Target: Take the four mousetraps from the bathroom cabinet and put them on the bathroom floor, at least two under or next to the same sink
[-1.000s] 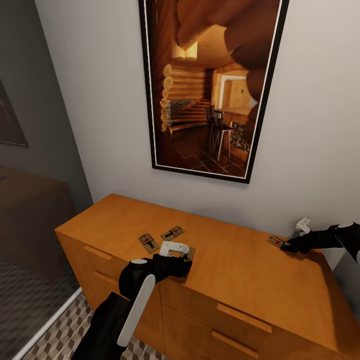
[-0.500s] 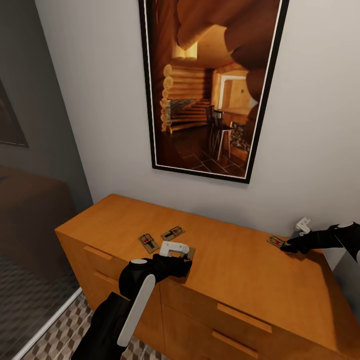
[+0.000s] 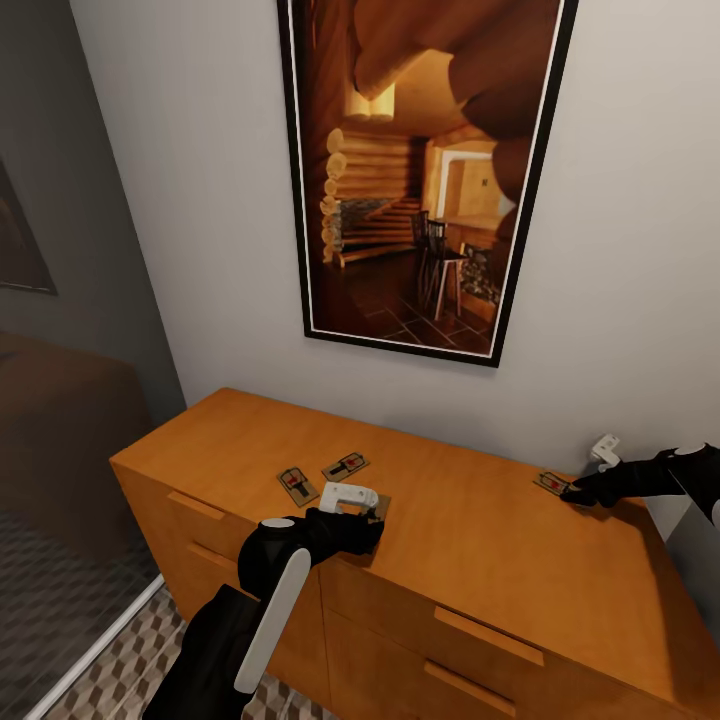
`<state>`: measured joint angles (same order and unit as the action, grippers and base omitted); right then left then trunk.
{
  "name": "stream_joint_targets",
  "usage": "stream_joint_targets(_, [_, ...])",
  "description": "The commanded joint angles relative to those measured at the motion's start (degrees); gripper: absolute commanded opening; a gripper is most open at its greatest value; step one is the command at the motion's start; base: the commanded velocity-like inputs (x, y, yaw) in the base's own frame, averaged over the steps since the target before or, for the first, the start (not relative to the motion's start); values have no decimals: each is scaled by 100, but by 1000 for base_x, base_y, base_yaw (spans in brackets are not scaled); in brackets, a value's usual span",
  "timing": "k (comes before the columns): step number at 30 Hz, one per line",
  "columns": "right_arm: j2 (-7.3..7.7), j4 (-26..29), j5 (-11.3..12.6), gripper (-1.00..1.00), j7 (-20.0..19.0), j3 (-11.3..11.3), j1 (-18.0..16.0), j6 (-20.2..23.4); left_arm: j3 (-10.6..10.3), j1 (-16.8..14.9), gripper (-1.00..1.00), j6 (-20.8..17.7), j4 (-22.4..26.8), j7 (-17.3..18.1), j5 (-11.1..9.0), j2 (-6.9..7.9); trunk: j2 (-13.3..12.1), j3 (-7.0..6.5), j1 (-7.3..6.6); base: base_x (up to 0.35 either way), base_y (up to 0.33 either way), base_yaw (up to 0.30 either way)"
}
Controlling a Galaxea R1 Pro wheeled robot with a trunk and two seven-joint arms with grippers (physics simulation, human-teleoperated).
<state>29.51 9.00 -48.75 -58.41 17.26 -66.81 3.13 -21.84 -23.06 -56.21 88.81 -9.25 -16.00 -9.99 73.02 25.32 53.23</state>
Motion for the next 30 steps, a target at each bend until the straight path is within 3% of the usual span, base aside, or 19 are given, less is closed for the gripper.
stream_joint_targets(1, [-5, -122, -29, -100, -44, -39, 1, 56, -4, -6, -100, -22, 4, -59, -53, -1, 3, 8, 1, 0, 0, 0])
stream_joint_targets(30, [-17, -153, -38, -100, -39, -39, 1, 56, 28, -6, -100, 156, 4, -94, -44, -1, 3, 8, 1, 0, 0, 0])
